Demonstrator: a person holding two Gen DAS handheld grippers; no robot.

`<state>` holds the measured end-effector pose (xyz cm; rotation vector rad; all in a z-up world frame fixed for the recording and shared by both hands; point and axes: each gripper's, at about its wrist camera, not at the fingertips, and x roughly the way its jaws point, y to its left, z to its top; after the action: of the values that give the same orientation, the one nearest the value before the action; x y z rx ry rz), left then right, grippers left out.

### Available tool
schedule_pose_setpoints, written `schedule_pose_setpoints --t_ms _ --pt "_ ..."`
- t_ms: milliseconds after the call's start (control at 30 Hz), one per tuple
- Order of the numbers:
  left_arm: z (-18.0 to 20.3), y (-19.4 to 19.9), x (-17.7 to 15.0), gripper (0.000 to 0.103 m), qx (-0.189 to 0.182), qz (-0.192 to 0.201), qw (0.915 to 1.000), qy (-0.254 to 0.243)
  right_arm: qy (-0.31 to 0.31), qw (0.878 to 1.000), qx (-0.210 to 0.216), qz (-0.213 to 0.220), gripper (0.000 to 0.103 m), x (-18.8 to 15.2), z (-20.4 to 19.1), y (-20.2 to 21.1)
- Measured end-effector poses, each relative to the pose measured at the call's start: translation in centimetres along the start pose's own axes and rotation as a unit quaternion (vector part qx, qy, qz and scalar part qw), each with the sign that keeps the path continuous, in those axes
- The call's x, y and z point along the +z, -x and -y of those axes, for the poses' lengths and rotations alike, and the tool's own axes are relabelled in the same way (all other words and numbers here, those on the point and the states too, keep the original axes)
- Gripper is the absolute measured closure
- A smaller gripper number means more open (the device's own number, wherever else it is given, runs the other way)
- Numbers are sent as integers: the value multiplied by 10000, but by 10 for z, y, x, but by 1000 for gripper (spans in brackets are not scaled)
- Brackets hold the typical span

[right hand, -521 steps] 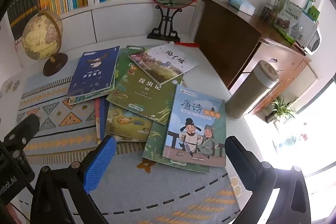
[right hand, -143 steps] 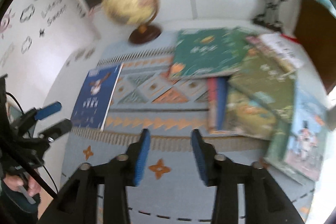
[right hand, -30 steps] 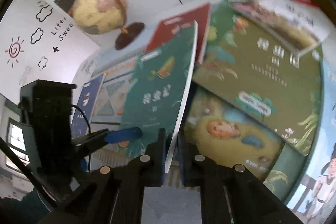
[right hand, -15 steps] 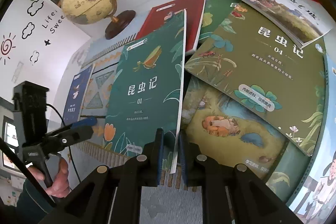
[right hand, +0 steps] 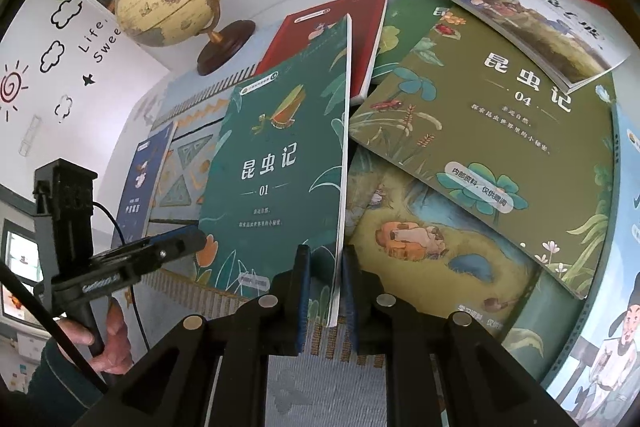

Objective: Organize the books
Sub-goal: 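Pull the green book out of the pile with the right gripper, then lift the green book up away from the pile with the right gripper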

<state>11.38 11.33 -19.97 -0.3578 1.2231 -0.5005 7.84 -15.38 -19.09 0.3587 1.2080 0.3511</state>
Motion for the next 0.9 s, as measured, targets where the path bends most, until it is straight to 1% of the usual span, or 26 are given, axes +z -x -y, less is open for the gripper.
schedule_pose_setpoints --t_ms 67,100,167,233,267,300,367,400,433,533,600,667,700,767,800,833,867,900 --pt "-6 1 0 81 -92 -3 9998 192 2 10000 -5 7 89 0 0 0" --pt "-6 1 0 81 -78 -33 9997 213 7 10000 -55 23 89 -1 0 1" --pt "-2 1 -2 81 56 -75 9998 146 73 9995 -283 116 89 -1 -1 5" --pt "3 1 -4 84 230 -102 9997 55 132 9990 -388 197 89 0 -1 9" --pt "5 1 -4 87 303 -126 9995 35 144 9989 -392 193 89 1 -1 9" --pt "7 1 -4 88 367 -136 9992 21 150 9990 -377 165 88 3 1 8" --pt "6 1 -4 91 419 -149 9990 35 92 9995 -285 90 80 6 4 3" --pt "4 1 -4 92 404 -153 9990 68 56 9997 -179 122 77 7 6 1" --pt "3 1 -4 93 380 -153 9991 103 45 9998 -101 184 76 9 7 1" --pt "1 1 -5 93 320 -134 9993 170 101 9995 -77 286 76 7 4 -1" --pt "1 1 -6 93 334 -117 9992 165 34 9994 231 257 75 5 1 -4" --pt "1 2 -7 93 333 -101 9992 176 -82 9988 418 224 75 4 0 -4" --pt "1 2 -7 93 329 -101 9992 187 -176 9977 624 212 75 3 2 -4" --pt "1 3 -7 93 323 -103 9992 197 -479 9903 1296 131 75 3 7 -3" --pt "2 3 -8 93 327 -102 9992 187 -625 9843 1646 92 75 3 8 -4" --pt "3 2 -8 93 299 -107 9993 172 -697 9813 1795 77 75 3 7 -6" --pt "3 1 -8 93 248 -114 9995 163 -700 9822 1744 68 75 2 4 -8" --pt "4 0 -8 93 212 -120 9996 163 -665 9857 1546 46 78 3 1 -14"
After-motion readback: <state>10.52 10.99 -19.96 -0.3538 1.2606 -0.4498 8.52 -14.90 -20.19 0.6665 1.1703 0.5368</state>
